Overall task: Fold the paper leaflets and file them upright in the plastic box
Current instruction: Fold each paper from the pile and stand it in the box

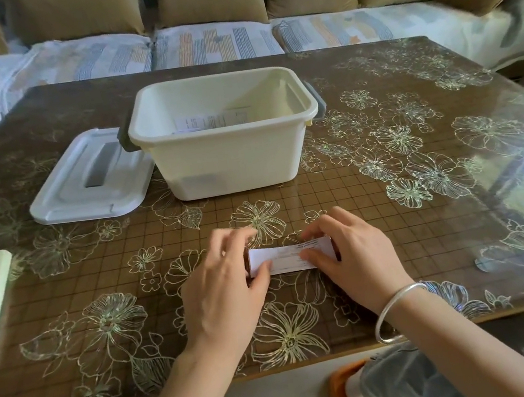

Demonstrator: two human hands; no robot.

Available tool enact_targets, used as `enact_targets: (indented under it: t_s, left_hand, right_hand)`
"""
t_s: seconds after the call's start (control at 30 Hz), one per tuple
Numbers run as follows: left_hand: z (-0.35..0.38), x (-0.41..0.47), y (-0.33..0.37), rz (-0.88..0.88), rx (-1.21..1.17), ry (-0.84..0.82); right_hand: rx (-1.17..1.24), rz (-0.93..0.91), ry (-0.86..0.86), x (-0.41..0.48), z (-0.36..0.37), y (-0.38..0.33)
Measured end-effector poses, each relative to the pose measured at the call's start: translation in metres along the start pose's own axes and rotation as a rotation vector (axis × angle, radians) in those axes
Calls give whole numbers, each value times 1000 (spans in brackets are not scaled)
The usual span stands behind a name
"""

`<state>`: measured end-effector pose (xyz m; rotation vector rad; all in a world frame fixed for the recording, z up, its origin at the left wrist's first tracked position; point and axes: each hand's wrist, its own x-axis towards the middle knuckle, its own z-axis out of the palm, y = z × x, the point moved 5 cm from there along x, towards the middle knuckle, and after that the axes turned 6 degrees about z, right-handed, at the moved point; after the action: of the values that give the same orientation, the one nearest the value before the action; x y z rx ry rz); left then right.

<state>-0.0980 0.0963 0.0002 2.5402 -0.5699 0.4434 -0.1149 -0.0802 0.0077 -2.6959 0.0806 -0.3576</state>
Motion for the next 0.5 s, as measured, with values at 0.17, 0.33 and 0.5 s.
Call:
enact_targets:
  t_s: [0.17, 0.33, 0.5]
  left_hand:
    - [0, 0, 12, 118, 100, 9]
    - [7, 5, 13, 188, 78, -1]
    - [14, 4, 7, 165, -44, -14]
  right_hand:
    - [-103, 46, -85, 3, -7, -7]
    - [-283, 123, -270, 10, -10, -17]
    - [-280, 267, -451, 23, -9, -10]
